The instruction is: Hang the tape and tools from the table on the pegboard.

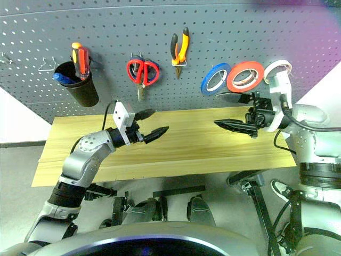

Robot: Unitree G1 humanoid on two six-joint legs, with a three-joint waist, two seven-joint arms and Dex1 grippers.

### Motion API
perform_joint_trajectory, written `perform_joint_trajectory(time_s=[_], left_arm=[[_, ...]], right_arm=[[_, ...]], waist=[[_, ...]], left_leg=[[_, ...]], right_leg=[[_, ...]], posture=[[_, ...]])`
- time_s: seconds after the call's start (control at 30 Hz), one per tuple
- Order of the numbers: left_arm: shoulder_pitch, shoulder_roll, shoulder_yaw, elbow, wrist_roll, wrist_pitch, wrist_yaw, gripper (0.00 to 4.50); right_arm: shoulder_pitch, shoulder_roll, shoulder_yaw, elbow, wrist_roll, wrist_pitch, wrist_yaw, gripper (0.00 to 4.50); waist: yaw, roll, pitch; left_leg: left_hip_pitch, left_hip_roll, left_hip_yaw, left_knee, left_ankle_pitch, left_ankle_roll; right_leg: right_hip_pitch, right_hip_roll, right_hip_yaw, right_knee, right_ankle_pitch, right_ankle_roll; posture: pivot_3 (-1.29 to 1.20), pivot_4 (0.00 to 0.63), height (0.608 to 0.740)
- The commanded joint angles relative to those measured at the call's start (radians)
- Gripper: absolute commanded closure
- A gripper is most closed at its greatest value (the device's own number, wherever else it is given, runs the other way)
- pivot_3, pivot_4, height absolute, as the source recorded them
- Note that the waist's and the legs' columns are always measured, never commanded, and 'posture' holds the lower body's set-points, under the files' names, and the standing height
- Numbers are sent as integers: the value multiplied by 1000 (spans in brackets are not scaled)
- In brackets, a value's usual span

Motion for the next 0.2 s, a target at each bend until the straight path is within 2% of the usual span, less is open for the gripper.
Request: perform_joint_trajectory(time_s=[0.03,0.2], left_arm=[[3,15,40,51,14,-56,-33,46],[-15,17,86,114,-23,-61,-81,46]], right_arm=[[2,23,-15,13,-11,-46,-22,0],[24,68,-3,66,-53,-110,-47,0]], waist=[[-1,1,-8],[0,3,-39]], left_leg=[[0,0,0,0,0,1],[0,0,0,0,1,-1]], right_leg=[[0,0,0,0,0,0],[0,1,0,0,0,0]], posture=[[-124,109,739],[-111,68,739]])
